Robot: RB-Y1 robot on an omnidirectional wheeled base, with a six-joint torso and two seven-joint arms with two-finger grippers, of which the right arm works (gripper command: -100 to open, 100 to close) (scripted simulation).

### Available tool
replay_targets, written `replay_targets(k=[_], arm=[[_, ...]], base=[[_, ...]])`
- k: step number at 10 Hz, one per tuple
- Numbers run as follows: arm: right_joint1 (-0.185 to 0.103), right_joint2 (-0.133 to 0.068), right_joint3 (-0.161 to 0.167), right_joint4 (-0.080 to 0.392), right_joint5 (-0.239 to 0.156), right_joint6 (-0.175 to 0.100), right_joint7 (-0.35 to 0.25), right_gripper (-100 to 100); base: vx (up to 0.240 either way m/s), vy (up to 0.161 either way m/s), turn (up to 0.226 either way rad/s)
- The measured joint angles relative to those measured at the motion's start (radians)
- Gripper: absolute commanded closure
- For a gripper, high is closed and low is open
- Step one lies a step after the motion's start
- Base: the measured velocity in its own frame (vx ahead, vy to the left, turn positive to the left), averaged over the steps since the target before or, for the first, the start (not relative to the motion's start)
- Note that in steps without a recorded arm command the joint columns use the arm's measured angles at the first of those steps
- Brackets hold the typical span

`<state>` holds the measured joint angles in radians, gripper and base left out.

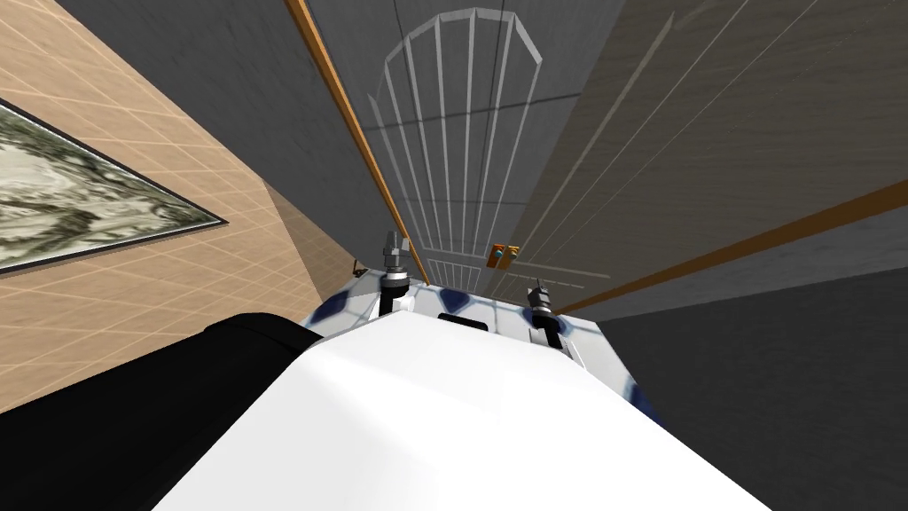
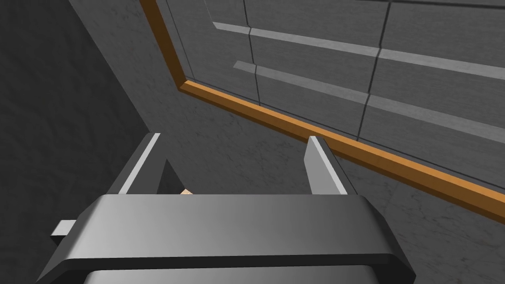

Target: Pull the door open

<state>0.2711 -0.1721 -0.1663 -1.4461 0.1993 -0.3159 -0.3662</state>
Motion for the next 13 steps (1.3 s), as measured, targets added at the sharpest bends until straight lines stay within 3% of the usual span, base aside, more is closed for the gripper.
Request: replay_targets(k=[3,6,7,11,12,13], arm=[[-0.009,-0.045,-0.056,0.049,-0.024,0.003,-0.012,-100],[-0.023,-0.060,-0.091,0.072,-0.041,0.008,-0.013,-100],[-0.038,-0.063,-0.092,0.086,-0.044,0.002,-0.014,-100],[-0.088,-0.043,-0.054,0.083,-0.045,-0.012,-0.015,-100],[-0.090,-0.041,-0.052,0.083,-0.044,-0.014,-0.014,100],[-0.089,-0.042,-0.053,0.083,-0.045,-0.013,-0.015,100]], base=[[0.050,-0.020,0.049],[0.163,-0.048,0.121],[0.189,-0.021,0.193],[0.175,0.066,0.130],[-0.011,-0.008,-0.025],[-0.028,-0.027,-0.001]])
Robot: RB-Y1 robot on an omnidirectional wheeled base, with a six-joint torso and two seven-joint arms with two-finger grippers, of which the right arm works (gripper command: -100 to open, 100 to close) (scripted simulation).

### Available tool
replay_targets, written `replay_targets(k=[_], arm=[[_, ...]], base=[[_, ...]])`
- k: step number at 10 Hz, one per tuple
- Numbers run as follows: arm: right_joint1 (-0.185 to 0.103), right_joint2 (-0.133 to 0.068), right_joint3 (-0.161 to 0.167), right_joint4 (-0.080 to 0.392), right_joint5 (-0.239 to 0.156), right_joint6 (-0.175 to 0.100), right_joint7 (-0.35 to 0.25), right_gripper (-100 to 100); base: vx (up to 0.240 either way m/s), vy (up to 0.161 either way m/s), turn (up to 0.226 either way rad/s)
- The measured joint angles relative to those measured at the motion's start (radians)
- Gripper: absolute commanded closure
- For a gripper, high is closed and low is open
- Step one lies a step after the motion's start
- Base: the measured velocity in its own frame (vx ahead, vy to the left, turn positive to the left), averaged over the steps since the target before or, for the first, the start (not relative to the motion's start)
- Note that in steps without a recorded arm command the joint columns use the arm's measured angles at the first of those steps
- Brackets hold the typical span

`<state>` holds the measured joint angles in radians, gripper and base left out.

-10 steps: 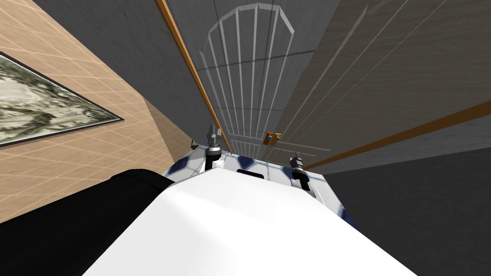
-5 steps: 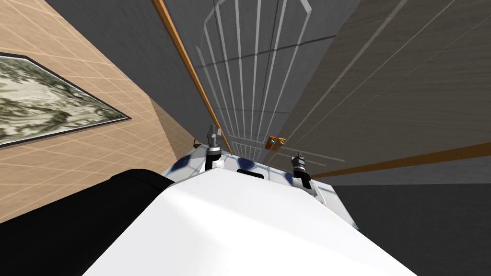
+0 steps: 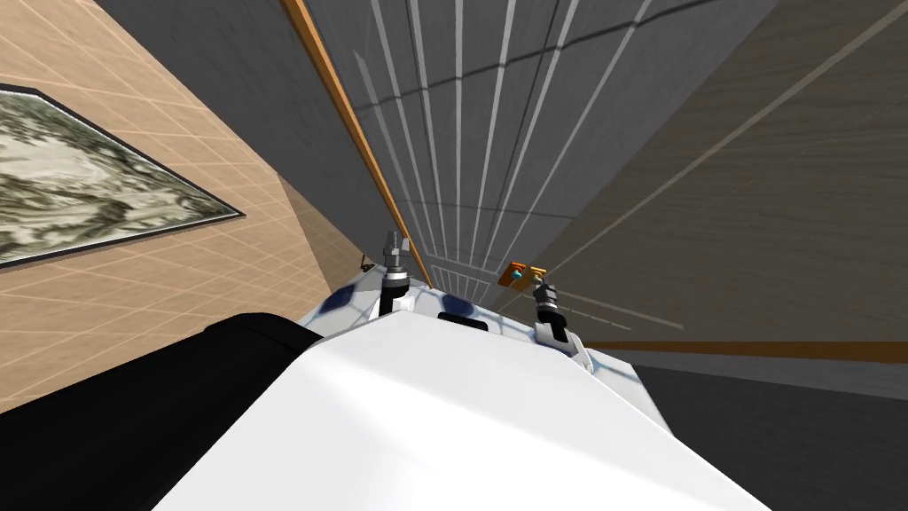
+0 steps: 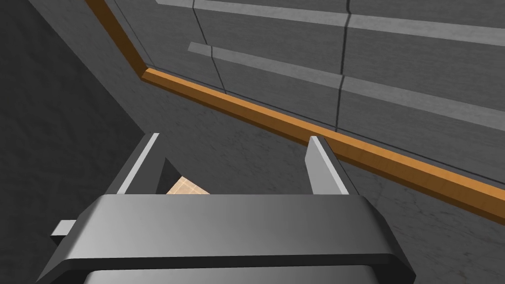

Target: Pull the door open

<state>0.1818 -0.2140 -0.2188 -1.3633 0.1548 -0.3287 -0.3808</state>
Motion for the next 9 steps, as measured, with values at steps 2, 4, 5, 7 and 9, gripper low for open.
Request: replay_targets(k=[2,4,5,7,9], arm=[[-0.002,-0.002,-0.002,-0.002,0.000,-0.001,0.000,100],[0.001,-0.001,-0.001,0.000,0.000,0.001,0.000,100],[0.001,-0.001,-0.001,0.000,0.000,0.001,0.000,-100],[0.028,-0.019,-0.023,0.003,-0.005,0.003,-0.006,-100],[0.043,-0.020,-0.030,0.001,-0.004,0.001,-0.008,-100]], base=[[-0.028,-0.016,-0.001],[-0.007,-0.002,-0.001],[-0.154,-0.063,-0.182],[-0.221,-0.026,-0.079],[-0.201,0.066,0.000]])
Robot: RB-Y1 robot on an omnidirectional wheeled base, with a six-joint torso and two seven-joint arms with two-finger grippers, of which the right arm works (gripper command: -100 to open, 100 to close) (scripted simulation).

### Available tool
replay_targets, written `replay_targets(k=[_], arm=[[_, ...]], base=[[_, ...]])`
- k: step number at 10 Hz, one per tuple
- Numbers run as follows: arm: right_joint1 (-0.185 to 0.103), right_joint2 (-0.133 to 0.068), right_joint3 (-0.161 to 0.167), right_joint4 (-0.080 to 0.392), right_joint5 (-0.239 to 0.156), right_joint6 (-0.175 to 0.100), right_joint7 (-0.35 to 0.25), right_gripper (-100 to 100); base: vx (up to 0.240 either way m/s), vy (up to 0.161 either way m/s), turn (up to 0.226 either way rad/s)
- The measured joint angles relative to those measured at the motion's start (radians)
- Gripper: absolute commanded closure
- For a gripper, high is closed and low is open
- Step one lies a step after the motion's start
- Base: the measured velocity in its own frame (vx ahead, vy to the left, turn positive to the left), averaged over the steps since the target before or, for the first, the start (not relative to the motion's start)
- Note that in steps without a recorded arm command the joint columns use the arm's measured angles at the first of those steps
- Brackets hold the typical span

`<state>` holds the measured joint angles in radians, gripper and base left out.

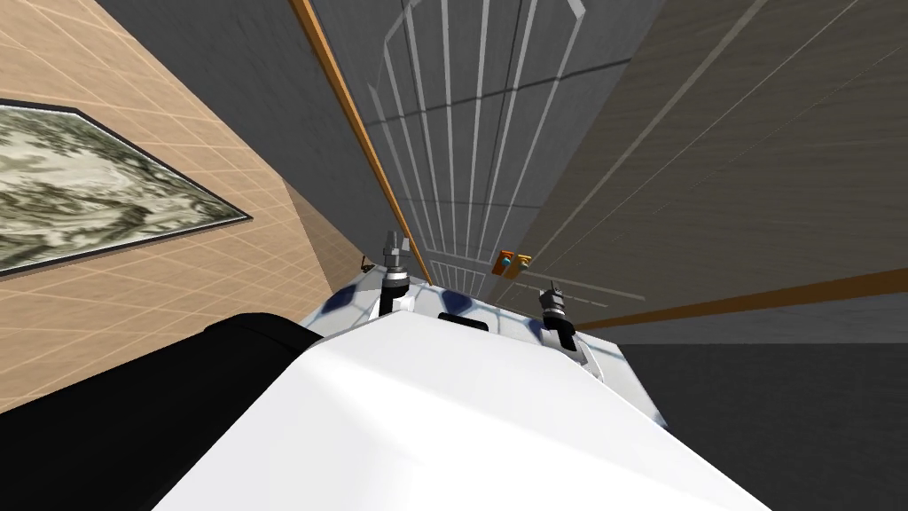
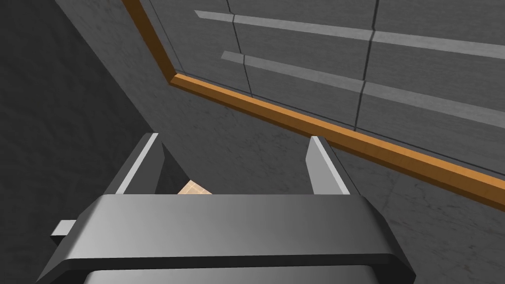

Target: Pull the door open

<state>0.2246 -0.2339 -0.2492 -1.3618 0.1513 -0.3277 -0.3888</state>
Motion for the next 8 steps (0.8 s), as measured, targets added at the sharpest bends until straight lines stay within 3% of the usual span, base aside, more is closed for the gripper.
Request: replay_targets(k=[3,5,8], arm=[[0.012,0.001,0.033,-0.042,0.005,0.002,-0.018,-100],[0.011,0.012,0.053,-0.059,0.010,-0.004,-0.022,-100],[0.020,-0.010,-0.002,-0.004,0.001,-0.012,-0.013,-100]], base=[[-0.163,0.103,0.107],[-0.031,0.012,-0.068],[0.046,-0.083,-0.139]])
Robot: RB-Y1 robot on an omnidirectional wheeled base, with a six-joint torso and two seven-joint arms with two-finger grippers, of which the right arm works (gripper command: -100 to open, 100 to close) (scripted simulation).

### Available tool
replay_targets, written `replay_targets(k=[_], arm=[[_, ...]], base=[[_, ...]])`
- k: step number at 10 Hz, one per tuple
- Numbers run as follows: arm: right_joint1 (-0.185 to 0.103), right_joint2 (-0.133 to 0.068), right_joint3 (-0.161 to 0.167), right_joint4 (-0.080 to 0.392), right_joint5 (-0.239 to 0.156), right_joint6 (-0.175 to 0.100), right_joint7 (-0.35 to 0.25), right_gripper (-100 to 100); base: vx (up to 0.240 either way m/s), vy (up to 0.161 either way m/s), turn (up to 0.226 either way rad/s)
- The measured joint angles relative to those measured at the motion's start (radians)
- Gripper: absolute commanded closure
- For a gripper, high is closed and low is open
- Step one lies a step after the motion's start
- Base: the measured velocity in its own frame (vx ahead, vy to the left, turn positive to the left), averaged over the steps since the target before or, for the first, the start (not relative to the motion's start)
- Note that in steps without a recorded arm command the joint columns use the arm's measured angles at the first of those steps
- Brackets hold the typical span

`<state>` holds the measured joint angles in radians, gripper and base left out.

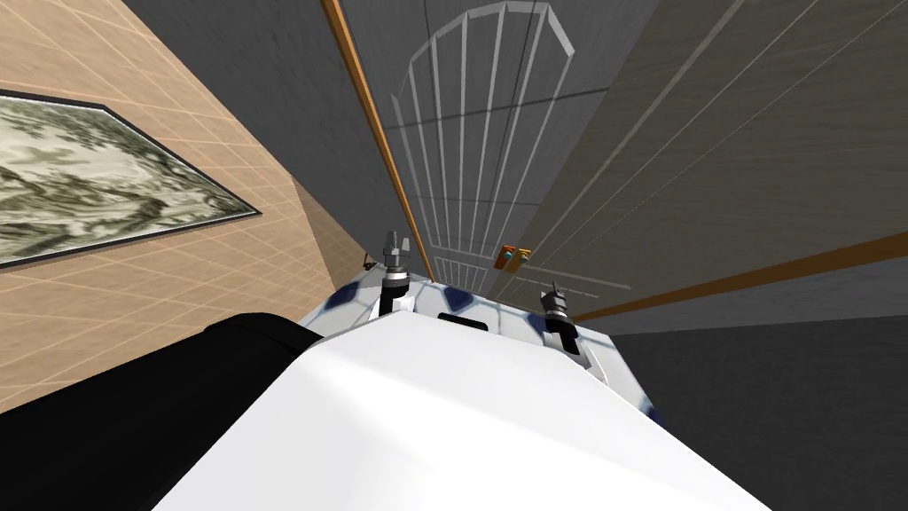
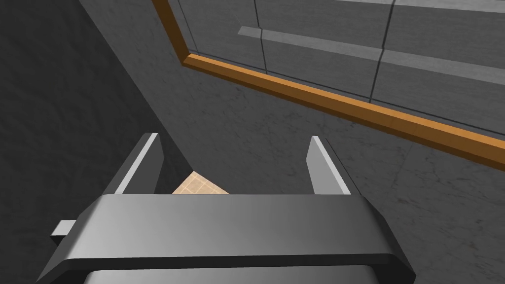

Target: Pull the door open

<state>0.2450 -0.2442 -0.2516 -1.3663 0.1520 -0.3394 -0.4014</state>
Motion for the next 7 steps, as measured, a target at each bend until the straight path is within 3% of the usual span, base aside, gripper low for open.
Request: replay_targets(k=[1,4,7], arm=[[0.017,-0.002,-0.015,-0.014,-0.002,0.015,0.003,-100],[0.001,0.002,-0.030,0.001,-0.004,0.024,0.016,-100],[-0.036,0.018,-0.006,0.006,0.000,0.015,0.021,-100]], base=[[0.141,-0.092,-0.036],[0.184,-0.044,0.064],[0.199,0.069,0.138]])
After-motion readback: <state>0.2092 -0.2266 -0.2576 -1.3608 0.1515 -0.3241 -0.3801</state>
